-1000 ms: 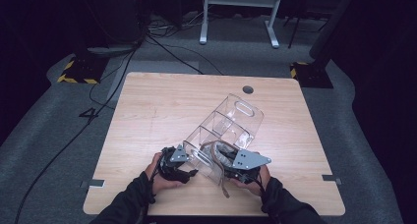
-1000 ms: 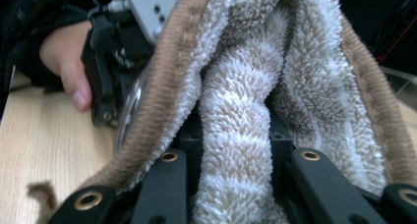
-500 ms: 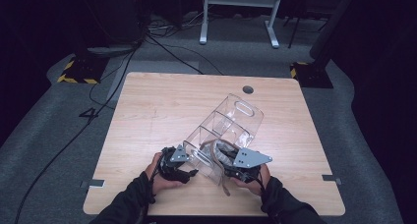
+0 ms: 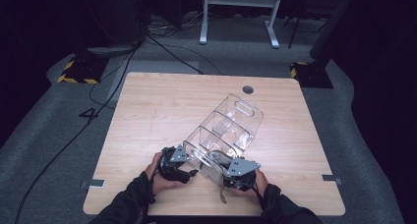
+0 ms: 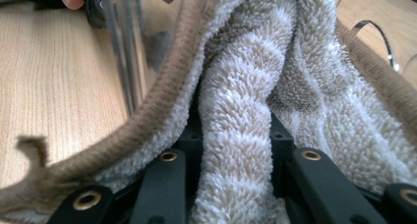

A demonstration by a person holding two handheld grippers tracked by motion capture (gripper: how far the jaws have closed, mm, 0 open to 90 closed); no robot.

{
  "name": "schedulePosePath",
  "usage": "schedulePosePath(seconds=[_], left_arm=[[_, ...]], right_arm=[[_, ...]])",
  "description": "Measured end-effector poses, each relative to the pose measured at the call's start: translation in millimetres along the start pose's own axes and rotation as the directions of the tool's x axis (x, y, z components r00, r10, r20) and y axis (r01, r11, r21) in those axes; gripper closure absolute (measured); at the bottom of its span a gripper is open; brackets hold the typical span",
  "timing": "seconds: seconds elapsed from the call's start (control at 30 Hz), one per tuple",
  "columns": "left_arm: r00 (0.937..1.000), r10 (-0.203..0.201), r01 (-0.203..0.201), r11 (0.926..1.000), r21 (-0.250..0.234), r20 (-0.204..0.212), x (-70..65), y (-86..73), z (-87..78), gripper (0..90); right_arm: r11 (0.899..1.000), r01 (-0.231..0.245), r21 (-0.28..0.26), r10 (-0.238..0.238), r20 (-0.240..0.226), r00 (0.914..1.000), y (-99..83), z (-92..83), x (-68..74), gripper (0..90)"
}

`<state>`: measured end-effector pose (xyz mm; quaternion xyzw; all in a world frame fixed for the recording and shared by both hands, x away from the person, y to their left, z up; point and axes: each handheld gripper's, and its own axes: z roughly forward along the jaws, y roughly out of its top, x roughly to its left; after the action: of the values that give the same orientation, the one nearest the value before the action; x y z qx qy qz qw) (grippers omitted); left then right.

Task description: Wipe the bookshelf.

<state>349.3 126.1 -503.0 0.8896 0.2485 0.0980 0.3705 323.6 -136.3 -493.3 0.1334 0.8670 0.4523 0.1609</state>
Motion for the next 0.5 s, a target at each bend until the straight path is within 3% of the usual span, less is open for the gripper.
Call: schedulePosePath(seconds=[0.13, 0.17, 0.23, 0.33, 0.5], left_arm=[[1.0, 0.002, -0.002, 1.0, 0.001, 0.002, 0.1, 0.2, 0.2, 30.0], [1.0, 0.006, -0.006, 1.0, 0.002, 0.002, 0.4, 0.3, 0.2, 29.8], [1.0, 0.003, -0.003, 1.0, 0.002, 0.003, 0.2, 0.4, 0.4, 29.5], [1.0, -0.003, 0.003, 1.0, -0.001, 0.005, -0.2, 0.8, 1.2, 29.0], [1.0, -0.003, 0.003, 1.0, -0.001, 0.005, -0.3, 0.8, 1.2, 29.0]], right_arm=[[1.0, 0.009, -0.023, -0.008, 0.011, 0.9999, 6.6, -6.4, -1.5, 69.8], [0.997, -0.007, -0.08, 0.008, 0.014, 0.9999, 15.6, -16.7, -5.7, 69.7], [0.995, -0.01, -0.099, 0.011, 0.017, 0.9998, 18.5, -20.6, -6.7, 69.7], [0.98, -0.009, -0.197, 0.018, 0.044, 0.9989, 32.6, -40.2, -11.0, 69.7], [0.978, 0.008, -0.211, 0.012, 0.093, 0.9956, 35.8, -45.3, -12.1, 69.7]])
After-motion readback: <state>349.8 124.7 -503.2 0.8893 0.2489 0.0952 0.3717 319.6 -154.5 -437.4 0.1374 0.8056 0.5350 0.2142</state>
